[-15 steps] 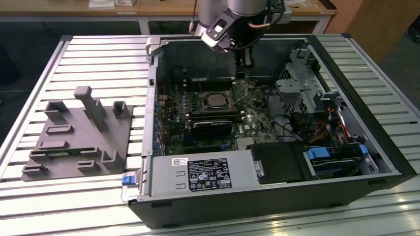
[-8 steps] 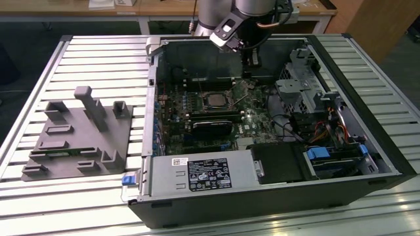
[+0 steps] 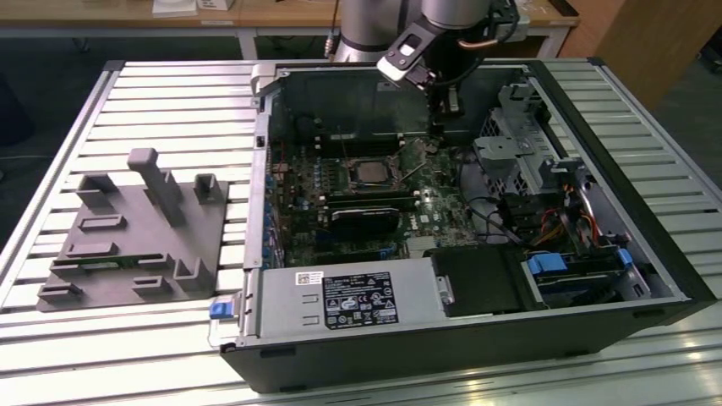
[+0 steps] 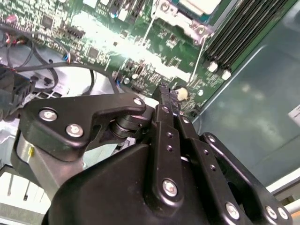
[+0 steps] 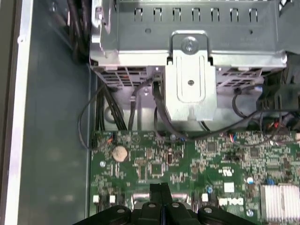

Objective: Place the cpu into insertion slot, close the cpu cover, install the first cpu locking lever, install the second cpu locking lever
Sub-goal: 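Close the cpu cover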

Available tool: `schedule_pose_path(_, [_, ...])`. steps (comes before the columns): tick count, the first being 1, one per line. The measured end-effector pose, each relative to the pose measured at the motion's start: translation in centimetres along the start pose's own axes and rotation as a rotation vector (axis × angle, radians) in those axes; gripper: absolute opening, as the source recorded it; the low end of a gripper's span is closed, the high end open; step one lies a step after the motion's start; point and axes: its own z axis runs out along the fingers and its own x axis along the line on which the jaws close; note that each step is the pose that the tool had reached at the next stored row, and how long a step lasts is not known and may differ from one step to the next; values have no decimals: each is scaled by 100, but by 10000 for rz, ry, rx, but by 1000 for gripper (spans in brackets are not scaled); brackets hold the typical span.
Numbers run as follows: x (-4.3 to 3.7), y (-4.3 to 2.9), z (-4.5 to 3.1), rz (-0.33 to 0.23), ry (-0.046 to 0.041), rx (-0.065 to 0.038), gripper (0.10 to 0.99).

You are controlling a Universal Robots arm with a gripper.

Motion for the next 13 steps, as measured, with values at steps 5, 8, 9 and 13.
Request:
schedule_pose_path(5, [0, 73, 76, 0, 1, 0, 106])
schedule_pose_path(8, [0, 109, 136, -1, 0, -1, 106])
schedule_pose_path(9, [0, 113, 146, -1, 0, 0, 106])
schedule_pose_path(13, [-1, 115, 199, 0, 0, 0, 106])
